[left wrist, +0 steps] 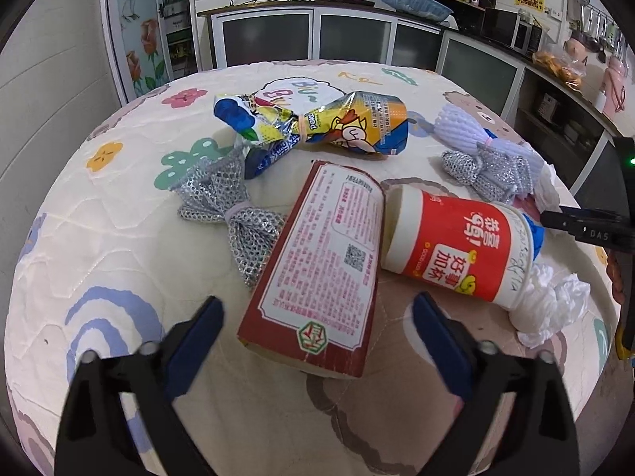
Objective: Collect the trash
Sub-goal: 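Grasp the white tissue with the right tool while the left tool grasps the red snack box, then carry tissue and box to the yellow bin and open both tools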
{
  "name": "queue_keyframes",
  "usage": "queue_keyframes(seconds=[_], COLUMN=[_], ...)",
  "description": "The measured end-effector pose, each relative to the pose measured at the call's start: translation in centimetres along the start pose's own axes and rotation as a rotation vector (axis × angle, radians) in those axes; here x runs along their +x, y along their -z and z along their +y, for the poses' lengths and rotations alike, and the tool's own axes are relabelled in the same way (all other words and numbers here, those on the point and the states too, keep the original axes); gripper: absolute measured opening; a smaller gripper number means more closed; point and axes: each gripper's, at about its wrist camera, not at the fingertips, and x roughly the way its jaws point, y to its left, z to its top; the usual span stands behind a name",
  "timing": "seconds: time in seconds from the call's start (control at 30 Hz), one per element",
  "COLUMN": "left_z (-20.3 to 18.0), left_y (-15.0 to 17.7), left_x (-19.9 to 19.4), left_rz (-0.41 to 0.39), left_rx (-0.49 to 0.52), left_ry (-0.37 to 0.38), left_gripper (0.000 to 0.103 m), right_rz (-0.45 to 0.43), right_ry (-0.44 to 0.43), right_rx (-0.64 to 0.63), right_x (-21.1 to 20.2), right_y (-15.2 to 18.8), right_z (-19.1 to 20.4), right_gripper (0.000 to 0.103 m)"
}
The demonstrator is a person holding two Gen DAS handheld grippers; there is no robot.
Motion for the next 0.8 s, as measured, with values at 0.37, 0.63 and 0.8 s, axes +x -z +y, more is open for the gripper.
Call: queue_keyframes(seconds=[0.37,0.63,0.8], left_z=[1.1,2.4,3.2], left_y=[-0.3,0.1,0.5], left_x=[0.3,-2.6,-4.2], left_rz=[0.006,-0.025,-0.039], left_rx=[-0.077,-0.113,-0.130], left_ry=[0.052,0.121,0.150], left_gripper=[0.041,0.028,0.016], right_rz=[0.001,-0.038,-0.073], right_ry=[0.000,-0.073,-0.096], right_rx=[0.031,0.051,0.061], right_x=[-0.2,-2.5,-4.6], right_y=[0.3,1.0,1.7], right_z=[-0.6,-0.6,-0.4], right_gripper=[0.010,0.009,0.009])
